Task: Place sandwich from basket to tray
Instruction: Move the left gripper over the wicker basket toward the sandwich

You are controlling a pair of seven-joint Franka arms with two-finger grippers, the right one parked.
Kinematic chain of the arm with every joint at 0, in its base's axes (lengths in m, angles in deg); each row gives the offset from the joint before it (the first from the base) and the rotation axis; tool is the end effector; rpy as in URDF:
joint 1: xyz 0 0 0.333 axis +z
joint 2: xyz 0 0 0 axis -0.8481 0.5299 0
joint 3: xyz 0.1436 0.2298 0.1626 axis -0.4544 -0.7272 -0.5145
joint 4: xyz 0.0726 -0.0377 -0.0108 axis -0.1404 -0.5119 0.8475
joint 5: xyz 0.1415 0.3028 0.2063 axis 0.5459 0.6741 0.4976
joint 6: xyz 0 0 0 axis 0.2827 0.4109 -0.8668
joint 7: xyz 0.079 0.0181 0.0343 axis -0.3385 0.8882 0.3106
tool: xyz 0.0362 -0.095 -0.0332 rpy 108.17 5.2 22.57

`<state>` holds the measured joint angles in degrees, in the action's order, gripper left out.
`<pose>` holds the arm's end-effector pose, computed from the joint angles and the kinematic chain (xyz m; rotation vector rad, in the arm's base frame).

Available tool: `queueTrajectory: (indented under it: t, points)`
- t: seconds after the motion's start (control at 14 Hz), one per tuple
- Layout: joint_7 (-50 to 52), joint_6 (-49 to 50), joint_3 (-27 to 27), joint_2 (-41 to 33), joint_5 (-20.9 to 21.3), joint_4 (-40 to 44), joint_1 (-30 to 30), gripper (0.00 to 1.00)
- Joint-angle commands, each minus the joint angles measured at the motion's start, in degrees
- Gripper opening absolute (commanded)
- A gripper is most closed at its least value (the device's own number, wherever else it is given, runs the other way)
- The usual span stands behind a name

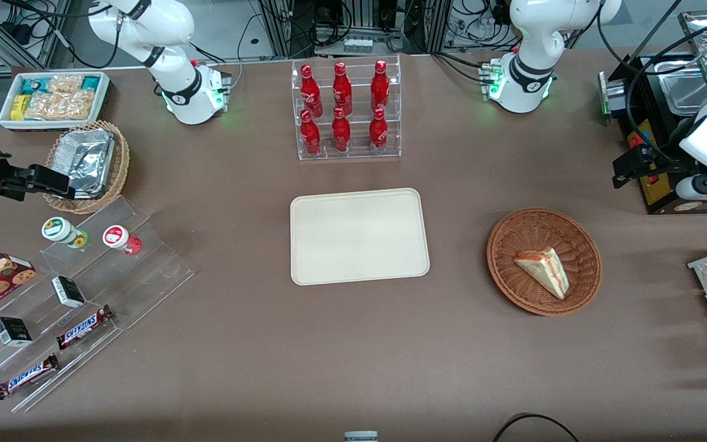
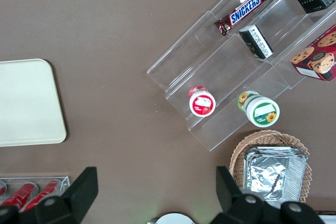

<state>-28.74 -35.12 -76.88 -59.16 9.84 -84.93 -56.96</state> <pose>0.5533 -0.0325 0.6177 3.1373 -0.0645 -0.0131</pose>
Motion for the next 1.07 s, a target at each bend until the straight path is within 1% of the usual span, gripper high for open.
queueTrajectory:
  t: [0.0, 0.29, 0.36, 0.43, 0.57, 0.79, 1.0]
  points:
    - [-1.1, -0.2, -0.7, 0.2, 0.5, 0.7, -0.6, 1.0]
    - [0.2, -1.3, -0.7, 3.0, 0.9, -0.2, -0.5, 1.0]
    - [0.5, -2.6, -0.7, 3.2, 1.6, -2.0, -0.5, 1.0]
    - [0.7, -6.5, -0.7, 2.7, 2.7, -5.5, -0.7, 1.0]
    - [1.9, -12.4, -0.7, 1.7, 2.4, -11.6, -0.6, 1.0]
    - [10.3, -19.3, -0.6, 1.7, 2.1, -18.5, -0.8, 1.0]
    - [21.1, -30.0, -0.2, 2.1, 2.0, -26.1, -1.0, 1.0]
